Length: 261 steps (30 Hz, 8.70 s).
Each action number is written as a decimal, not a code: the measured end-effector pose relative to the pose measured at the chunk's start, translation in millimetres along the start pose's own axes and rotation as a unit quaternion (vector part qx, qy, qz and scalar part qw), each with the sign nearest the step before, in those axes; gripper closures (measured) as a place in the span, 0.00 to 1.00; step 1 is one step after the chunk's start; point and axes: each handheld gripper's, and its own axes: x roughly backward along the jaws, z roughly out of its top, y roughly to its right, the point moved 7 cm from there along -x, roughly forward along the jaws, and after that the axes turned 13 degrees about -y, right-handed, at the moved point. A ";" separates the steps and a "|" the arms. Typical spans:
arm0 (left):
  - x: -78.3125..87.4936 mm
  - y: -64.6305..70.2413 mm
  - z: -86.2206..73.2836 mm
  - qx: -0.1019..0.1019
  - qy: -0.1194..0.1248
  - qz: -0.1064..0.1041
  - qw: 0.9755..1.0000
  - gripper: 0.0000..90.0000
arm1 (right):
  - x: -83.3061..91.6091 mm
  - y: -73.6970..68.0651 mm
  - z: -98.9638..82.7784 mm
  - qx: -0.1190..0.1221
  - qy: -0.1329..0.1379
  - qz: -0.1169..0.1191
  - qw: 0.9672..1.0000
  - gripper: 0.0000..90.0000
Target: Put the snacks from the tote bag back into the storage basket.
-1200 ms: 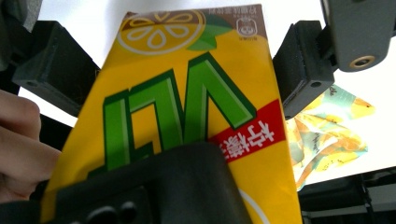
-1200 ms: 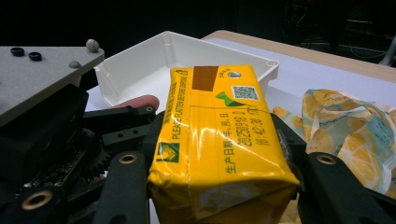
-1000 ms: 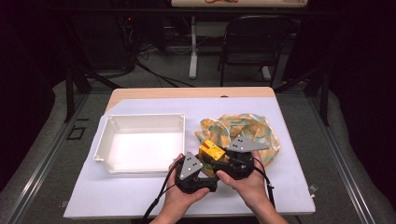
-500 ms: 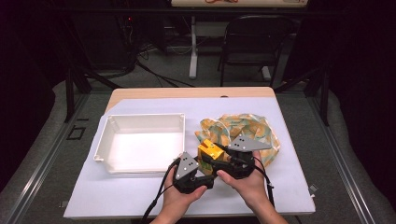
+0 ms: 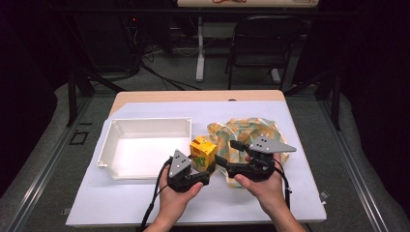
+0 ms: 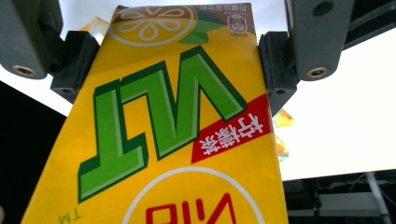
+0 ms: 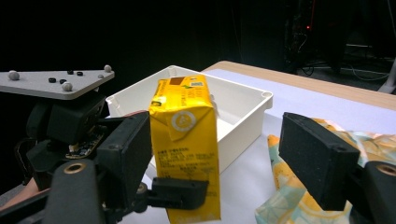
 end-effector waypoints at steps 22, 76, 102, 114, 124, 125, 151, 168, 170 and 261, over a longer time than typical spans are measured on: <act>9.5 -27.5 2.1 0.019 0.013 0.029 0.999 0.34 | 18.2 39.2 -28.2 -0.008 -0.009 -0.056 0.998 0.27; 13.2 -121.4 5.5 0.096 0.038 0.125 0.987 0.34 | 37.5 91.7 -87.1 -0.041 -0.022 -0.111 0.993 0.25; -27.7 -156.0 10.6 0.136 0.028 0.184 0.973 0.34 | 37.0 94.5 -88.9 -0.042 -0.020 -0.112 0.993 0.27; -44.7 -172.8 10.8 0.154 0.016 0.222 0.963 0.34 | 35.7 95.6 -90.1 -0.044 -0.018 -0.111 0.993 0.28; -60.7 -190.4 3.5 0.165 -0.010 0.235 0.958 0.34 | 34.8 97.8 -91.9 -0.046 -0.023 -0.112 0.992 0.29; -62.0 -191.1 2.6 0.162 -0.012 0.239 0.957 0.34 | 34.8 98.0 -92.1 -0.046 -0.024 -0.112 0.992 0.29; -72.8 -193.1 -11.5 0.150 -0.111 0.273 0.944 0.33 | 32.6 105.5 -97.4 -0.060 -0.029 -0.112 0.991 0.31; -40.7 -182.0 -13.2 0.139 -0.138 0.198 0.960 0.20 | 34.1 107.8 -98.6 -0.063 -0.029 -0.114 0.991 0.31; -28.1 -181.9 -14.2 0.140 -0.126 0.189 0.964 0.21 | 34.3 108.0 -98.6 -0.063 -0.029 -0.114 0.991 0.31; -32.8 -170.6 -13.8 0.187 -0.094 0.108 0.972 0.77 | 30.8 108.7 -101.1 -0.060 -0.037 -0.114 0.991 0.33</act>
